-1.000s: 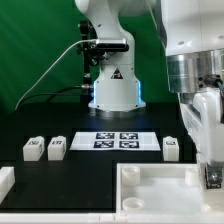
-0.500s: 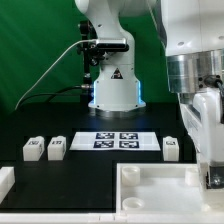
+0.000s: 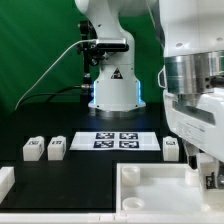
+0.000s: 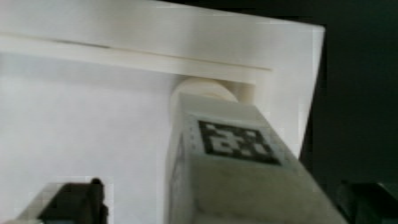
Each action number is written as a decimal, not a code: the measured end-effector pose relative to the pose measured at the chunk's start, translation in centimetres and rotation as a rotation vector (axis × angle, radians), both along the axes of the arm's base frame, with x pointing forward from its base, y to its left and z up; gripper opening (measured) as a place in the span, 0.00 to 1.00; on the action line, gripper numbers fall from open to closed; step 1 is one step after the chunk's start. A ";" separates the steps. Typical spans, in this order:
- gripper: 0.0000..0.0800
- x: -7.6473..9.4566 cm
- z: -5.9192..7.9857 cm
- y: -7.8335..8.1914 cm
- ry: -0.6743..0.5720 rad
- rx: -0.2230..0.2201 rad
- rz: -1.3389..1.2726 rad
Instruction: Assemble one leg
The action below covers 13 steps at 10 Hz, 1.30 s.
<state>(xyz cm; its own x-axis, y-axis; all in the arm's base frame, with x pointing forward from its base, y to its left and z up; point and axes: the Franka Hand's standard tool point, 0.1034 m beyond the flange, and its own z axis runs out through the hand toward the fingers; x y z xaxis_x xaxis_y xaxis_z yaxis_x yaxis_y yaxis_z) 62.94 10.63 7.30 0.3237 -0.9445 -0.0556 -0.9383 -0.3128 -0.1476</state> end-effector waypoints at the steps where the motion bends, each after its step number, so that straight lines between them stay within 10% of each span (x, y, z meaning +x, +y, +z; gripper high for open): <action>1: 0.81 0.0 0.0 -0.1 -0.009 -0.015 0.099; 6: 0.81 1.4 0.9 -0.1 -0.153 -0.200 0.898; 9: 0.65 1.3 0.7 -0.3 -0.147 -0.191 0.846; 10: 0.39 1.3 0.7 -0.3 -0.147 -0.191 0.843; 13: 0.37 1.1 0.5 -0.5 -0.119 -0.135 0.517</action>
Offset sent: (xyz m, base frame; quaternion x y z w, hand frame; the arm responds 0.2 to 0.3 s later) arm 0.0051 0.0345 0.0206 -0.0152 0.0472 -0.5101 0.8587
